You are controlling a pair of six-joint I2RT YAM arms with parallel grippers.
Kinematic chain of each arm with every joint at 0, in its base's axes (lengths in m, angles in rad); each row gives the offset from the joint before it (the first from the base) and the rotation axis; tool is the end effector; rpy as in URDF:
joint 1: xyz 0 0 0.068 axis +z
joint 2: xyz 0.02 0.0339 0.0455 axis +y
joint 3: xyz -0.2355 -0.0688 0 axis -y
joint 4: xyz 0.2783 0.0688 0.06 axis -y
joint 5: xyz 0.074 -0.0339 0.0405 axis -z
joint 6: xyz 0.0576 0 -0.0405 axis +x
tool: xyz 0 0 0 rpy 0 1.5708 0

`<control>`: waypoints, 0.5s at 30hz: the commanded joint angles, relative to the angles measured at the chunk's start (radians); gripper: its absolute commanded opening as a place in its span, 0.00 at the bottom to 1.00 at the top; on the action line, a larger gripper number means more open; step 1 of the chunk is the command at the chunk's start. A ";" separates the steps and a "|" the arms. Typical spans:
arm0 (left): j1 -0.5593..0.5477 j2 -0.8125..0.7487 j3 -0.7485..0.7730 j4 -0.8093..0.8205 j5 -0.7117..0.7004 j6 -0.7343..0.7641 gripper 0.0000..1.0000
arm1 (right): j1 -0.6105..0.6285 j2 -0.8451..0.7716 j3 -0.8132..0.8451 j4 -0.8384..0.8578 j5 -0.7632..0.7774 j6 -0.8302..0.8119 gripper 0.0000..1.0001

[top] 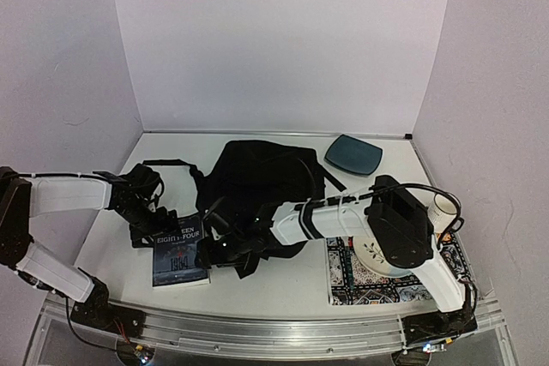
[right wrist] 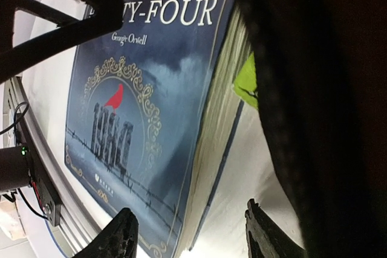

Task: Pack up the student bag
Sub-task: Hold the book at the center of the board, then pick up the book from the center of the board.

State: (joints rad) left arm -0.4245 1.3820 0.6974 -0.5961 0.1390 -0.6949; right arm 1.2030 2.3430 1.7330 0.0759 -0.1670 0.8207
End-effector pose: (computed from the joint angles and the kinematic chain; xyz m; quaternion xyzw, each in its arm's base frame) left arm 0.2399 -0.1172 0.0897 -0.1231 0.9795 -0.1348 0.0857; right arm 0.1922 0.5254 0.1054 -0.2050 0.8420 0.4570 0.2004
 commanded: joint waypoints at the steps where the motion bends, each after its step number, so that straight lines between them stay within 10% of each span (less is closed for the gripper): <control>1: -0.019 0.028 -0.093 0.096 0.242 -0.021 0.91 | -0.008 0.074 0.055 -0.014 0.022 0.026 0.61; 8: -0.022 0.003 -0.159 0.160 0.293 -0.061 0.91 | -0.006 0.153 0.148 0.007 -0.027 0.047 0.55; 15: -0.023 -0.046 -0.169 0.173 0.280 -0.086 0.91 | -0.006 0.132 0.172 0.056 -0.069 0.035 0.21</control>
State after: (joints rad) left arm -0.4172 1.3059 0.5982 -0.4716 0.1986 -0.7200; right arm 1.1916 2.4393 1.8872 0.0012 -0.1994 0.8755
